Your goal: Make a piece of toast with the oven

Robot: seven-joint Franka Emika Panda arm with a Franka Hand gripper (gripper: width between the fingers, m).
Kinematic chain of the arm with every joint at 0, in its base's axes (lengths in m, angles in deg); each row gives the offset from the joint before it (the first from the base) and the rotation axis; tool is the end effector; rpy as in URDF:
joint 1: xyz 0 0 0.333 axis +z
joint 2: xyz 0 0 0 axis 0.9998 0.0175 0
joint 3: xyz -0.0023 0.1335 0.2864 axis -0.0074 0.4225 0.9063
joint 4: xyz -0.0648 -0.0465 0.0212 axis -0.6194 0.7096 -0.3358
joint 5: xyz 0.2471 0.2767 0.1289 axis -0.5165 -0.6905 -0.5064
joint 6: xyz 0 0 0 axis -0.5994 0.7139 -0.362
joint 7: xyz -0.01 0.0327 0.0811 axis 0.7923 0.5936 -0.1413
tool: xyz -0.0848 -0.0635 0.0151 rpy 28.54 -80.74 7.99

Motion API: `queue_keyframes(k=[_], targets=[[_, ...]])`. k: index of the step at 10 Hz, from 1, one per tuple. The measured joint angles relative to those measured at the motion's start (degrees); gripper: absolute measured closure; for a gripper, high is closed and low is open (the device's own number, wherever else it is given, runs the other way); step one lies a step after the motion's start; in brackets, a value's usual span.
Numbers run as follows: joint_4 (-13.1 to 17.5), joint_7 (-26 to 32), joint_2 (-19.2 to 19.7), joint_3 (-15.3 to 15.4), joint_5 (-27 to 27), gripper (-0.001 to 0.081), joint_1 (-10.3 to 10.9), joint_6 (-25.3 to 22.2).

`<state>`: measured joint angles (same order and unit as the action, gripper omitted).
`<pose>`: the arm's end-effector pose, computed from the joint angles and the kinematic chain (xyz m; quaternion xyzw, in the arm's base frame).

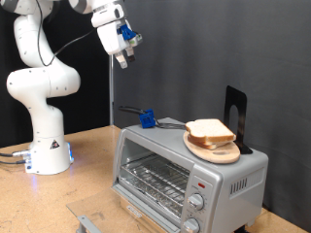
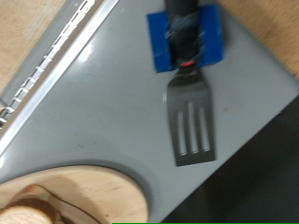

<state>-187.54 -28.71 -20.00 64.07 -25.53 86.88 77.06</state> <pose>0.3398 0.0869 0.5443 -0.9802 0.0322 -0.1414 0.1351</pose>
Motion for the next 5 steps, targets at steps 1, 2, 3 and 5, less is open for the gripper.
queue_keyframes(k=[1, 2, 3, 5], targets=[[-1.6, -0.9, 0.3, 1.3, 0.1, -0.0002, -0.2, 3.3], [-3.1, -1.3, 0.9, 2.5, 0.1, -0.0002, -0.3, 5.7], [-4.0, -1.4, 1.6, 3.4, 0.1, -0.0002, -0.3, 6.6], [-5.4, -1.2, 2.8, 4.7, -0.1, -0.0002, 0.0, 7.3]])
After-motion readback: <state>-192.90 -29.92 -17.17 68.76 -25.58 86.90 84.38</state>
